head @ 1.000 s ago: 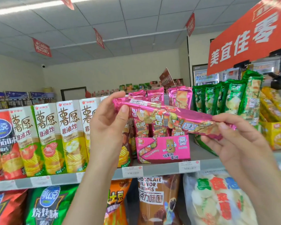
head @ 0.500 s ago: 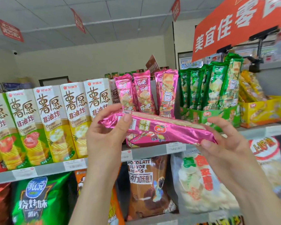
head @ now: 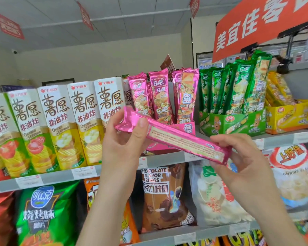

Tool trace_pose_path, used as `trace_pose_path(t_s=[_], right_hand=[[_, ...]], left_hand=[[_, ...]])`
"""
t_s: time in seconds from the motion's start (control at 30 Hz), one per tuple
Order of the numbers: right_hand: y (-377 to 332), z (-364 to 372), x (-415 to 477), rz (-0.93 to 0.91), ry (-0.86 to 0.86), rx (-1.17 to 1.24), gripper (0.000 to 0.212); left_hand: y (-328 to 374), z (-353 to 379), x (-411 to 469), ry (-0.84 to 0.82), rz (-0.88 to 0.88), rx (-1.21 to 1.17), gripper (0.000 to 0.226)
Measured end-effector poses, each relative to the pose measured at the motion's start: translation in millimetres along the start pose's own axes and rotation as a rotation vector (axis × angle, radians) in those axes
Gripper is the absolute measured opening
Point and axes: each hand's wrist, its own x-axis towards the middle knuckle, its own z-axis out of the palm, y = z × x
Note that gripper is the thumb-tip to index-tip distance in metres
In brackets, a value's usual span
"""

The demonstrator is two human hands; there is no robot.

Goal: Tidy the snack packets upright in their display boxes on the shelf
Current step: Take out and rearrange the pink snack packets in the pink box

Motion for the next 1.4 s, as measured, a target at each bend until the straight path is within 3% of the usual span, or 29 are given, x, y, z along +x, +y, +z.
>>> trace_pose_path(t_s=[0.13,0.2,0.27,0.33,0.47,0.6,0.7,0.87,1.03,1.13,1.2,1.33,1.4], right_hand=[[-1.6,0.2,-1.7,-0.055,0.069,-0.084,0.068],[-3.9,-3.3,-1.4,0.056,0.002,0.041,0.057],[-8.0,-4.6,0.4,0.222,-0.120,0.211,0.061],[-6.6,-4.0,2.2,0.326,-0.118,0.452,0.063],[-7.4,1.9,6.4,0.264,0.038,0.478,0.037],[-4.6,0.9,10.1,0.176,0.044,0.430,0.033],[-5.3,1.1,14.4,0.147,0.074,0.392,0.028],[-3.3,7.6,20.8,0.129,0.105,0.450,0.057],[1.1,8.7,28.7,0.137,0.065,0.556,0.072],[6.4,5.6,30.1,0.170,0.014,0.534,0.074],[9.4,0.9,28.2,0.220,-0.054,0.510,0.073],[10.7,-2.6,21.9,0.315,-0.443,0.256,0.056],[8.6,3.8,18.8,0.397,-0.586,0.303,0.048]], left_hand=[[0.7,-9.3,-3.0,-0.002,0.066,0.070,0.024],[1.4,-18.5,-1.6,-0.003,0.080,0.028,0.027],[-0.2,-26.2,0.0,-0.034,0.084,0.015,0.034],[-2.5,-30.7,0.0,-0.091,0.085,0.014,0.039],[-7.9,-36.0,-5.6,-0.252,0.039,-0.072,0.053],[-12.6,-35.4,-11.1,-0.132,0.064,0.129,0.047],[-14.8,-37.3,-13.5,-0.177,0.100,0.188,0.045],[-22.5,-40.1,-14.9,-0.185,0.134,0.189,0.032],[-23.0,-40.3,-15.5,-0.184,0.085,0.183,0.036],[-23.1,-37.1,-12.3,-0.122,0.104,0.181,0.042],[-21.7,-33.4,-6.0,0.006,0.101,0.079,0.039],[-12.8,-18.9,11.2,0.143,0.082,-0.170,0.029],[-9.5,-6.8,20.6,0.127,0.097,-0.172,0.025]])
